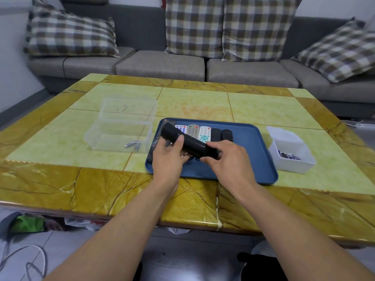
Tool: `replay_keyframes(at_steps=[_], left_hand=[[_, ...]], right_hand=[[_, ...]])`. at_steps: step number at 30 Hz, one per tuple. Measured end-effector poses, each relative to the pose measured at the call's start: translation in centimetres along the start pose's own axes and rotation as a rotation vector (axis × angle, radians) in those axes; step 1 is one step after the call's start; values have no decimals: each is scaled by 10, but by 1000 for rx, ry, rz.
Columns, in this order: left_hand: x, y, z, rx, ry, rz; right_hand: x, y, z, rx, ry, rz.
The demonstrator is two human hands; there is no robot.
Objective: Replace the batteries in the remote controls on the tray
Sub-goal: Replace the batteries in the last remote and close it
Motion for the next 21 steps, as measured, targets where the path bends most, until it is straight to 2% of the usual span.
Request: replay_keyframes(at_steps=[3, 5, 8, 11, 17, 21], left_hand=[[0, -3, 3, -97, 13, 6], [-2, -7, 7, -139, 25, 38], [-3, -12, 12, -173, -26, 73], [-3, -10, 12, -160, -48, 90], [-5, -5, 8, -110, -59, 134], [-6, -3, 5, -86, 2, 164]], right_hand=[[-1, -1, 7, -16, 23, -17], [-9, -4, 16, -28, 30, -116], [-37, -9, 33, 82, 154, -328], [-62, -10, 42, 181, 287, -453], [-70, -12, 39, 312, 504, -453], [-60, -16, 44, 238, 612, -344]])
Point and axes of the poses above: each hand's wrist, its own y-axis away from the middle knuckle, its own z-axis out of the back of the hand, x = y × z, the point moved 1 cm from there along -y, towards the middle knuckle, and after that the axes turned 7 degrees about z, right-handed, at the moved point
